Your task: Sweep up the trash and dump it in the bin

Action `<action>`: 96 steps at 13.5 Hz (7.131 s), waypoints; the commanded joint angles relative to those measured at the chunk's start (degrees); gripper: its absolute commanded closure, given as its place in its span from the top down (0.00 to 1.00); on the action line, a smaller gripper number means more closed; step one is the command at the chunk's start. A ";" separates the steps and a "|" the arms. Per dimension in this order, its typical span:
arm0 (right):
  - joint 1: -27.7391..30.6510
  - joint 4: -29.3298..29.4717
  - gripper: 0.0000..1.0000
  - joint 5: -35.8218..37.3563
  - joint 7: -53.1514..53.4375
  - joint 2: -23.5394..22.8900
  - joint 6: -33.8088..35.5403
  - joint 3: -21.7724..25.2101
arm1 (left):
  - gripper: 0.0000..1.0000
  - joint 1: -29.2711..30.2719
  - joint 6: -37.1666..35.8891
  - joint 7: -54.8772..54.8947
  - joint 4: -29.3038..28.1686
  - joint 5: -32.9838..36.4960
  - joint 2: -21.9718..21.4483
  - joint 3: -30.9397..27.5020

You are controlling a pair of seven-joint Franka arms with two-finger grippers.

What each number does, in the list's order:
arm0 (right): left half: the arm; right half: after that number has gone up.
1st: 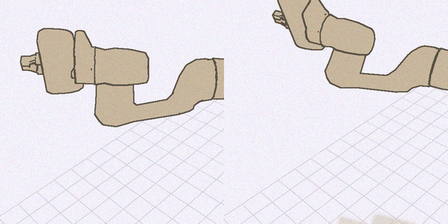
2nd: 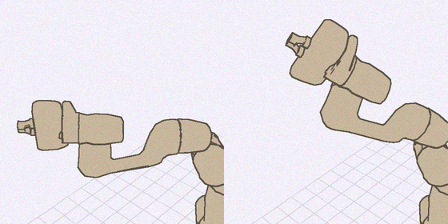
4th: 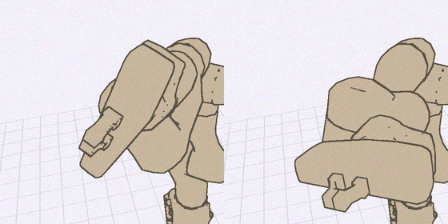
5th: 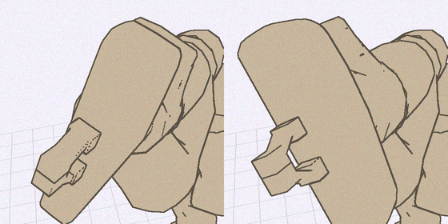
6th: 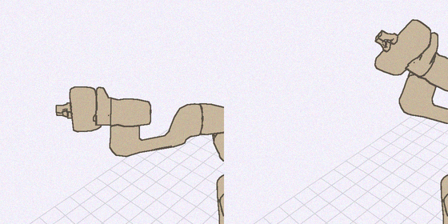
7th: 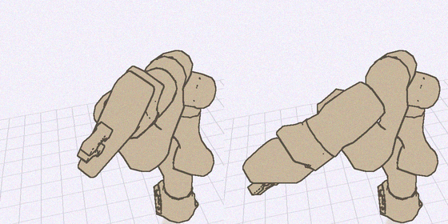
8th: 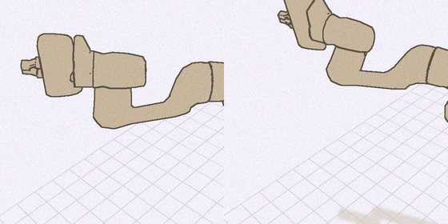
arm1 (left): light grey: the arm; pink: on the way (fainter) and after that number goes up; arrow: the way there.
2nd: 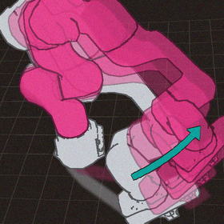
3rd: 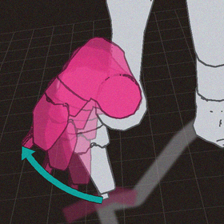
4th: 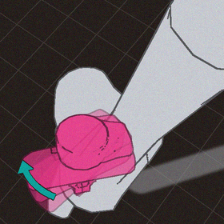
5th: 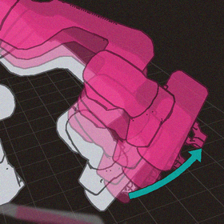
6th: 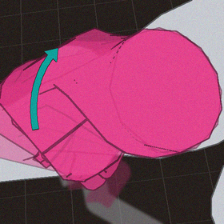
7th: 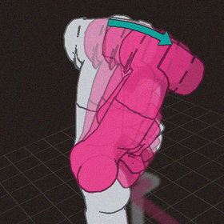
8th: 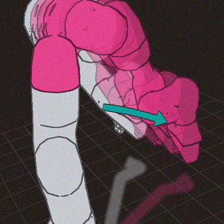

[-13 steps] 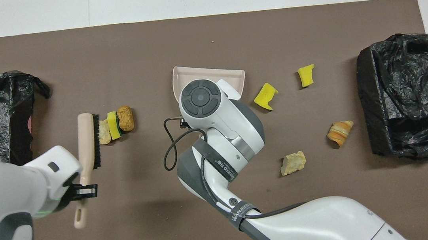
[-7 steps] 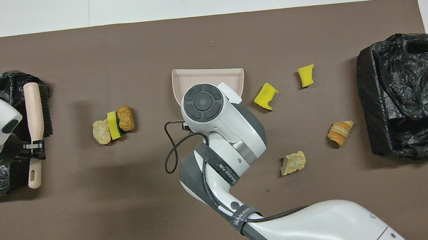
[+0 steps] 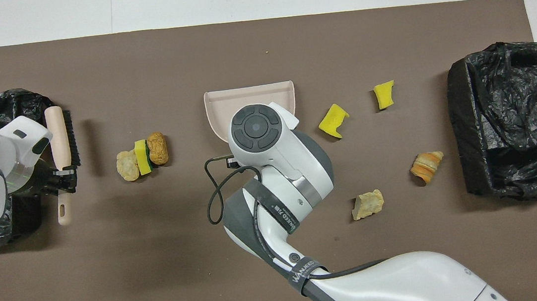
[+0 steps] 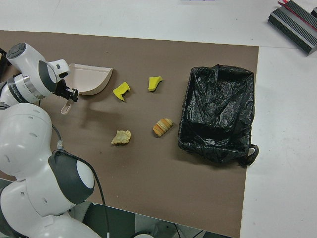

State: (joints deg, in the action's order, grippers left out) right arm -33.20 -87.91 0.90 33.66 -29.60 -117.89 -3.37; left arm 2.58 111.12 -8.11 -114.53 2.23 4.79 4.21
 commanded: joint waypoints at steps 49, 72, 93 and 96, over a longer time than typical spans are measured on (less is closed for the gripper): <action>7.01 0.28 0.00 14.04 -88.06 1.65 1.09 -0.32 | 0.00 -30.61 7.36 -12.55 -3.77 -15.24 2.07 0.71; 8.76 -0.77 0.00 8.59 -89.38 1.56 -0.06 -0.32 | 0.00 -23.05 7.56 2.40 10.12 0.33 13.32 0.97; 11.92 -2.35 0.00 0.51 -96.23 2.53 -0.94 -0.32 | 0.00 -24.11 -11.54 -22.10 6.54 -8.12 -4.16 1.67; 14.64 -2.35 0.00 0.33 -100.71 4.37 -1.55 -0.32 | 0.00 -27.26 -7.69 -22.30 -5.57 -8.21 -11.53 1.85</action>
State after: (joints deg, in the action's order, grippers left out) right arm -20.93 -89.29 3.16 -63.25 -27.48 -118.37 -3.12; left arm -22.47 100.06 -29.03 -110.26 -7.11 0.22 6.38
